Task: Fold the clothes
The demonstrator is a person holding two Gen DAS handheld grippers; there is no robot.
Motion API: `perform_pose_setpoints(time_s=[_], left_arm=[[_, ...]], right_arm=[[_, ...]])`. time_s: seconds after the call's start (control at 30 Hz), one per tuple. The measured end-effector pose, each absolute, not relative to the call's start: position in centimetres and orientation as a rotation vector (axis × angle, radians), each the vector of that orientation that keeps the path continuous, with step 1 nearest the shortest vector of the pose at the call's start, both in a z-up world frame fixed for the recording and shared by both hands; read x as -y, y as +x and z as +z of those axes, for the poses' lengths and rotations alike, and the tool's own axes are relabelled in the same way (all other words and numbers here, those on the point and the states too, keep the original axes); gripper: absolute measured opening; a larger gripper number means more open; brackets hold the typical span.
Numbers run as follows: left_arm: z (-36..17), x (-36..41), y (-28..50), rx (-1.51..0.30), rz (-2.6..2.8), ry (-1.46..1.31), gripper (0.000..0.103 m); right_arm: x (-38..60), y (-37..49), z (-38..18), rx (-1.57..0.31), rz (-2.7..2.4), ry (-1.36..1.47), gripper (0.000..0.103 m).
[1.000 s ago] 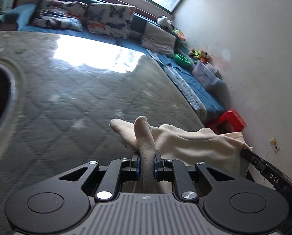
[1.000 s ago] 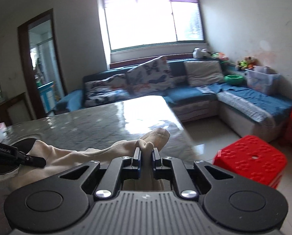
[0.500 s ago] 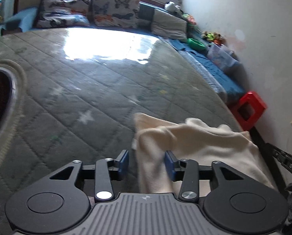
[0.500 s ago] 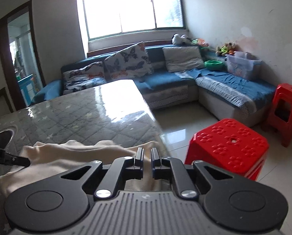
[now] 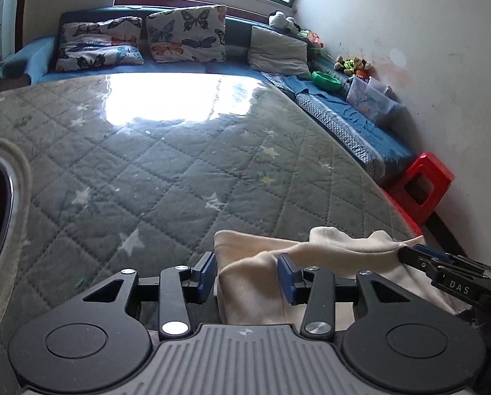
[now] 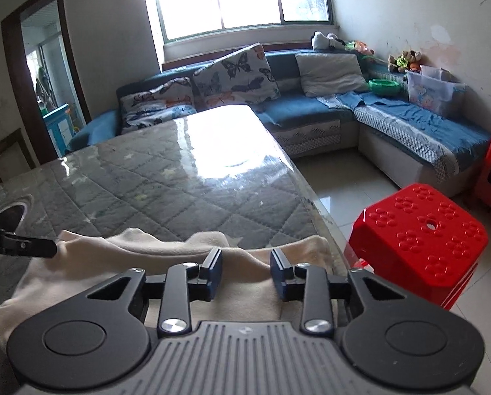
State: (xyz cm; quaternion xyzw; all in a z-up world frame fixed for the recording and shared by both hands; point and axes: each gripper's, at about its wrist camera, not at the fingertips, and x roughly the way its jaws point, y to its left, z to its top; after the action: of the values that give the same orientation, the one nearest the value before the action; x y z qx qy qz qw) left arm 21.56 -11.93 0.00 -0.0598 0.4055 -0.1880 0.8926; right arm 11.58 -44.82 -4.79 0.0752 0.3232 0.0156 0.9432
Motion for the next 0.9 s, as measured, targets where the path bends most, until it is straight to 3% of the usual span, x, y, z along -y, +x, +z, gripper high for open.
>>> perform_pose_setpoints(time_s=[0.63,0.9], left_arm=[[-1.4,17.8,22.9,-0.785,-0.466,0.106,0.045],[-0.2,16.6,20.8,-0.756,-0.503,0.082,0.047]], right_arm=[[43.8,12.9,-5.0,-0.679,0.035,0.085,0.047],[44.1,9.8,-3.4,-0.632,0.06,0.107,0.051]])
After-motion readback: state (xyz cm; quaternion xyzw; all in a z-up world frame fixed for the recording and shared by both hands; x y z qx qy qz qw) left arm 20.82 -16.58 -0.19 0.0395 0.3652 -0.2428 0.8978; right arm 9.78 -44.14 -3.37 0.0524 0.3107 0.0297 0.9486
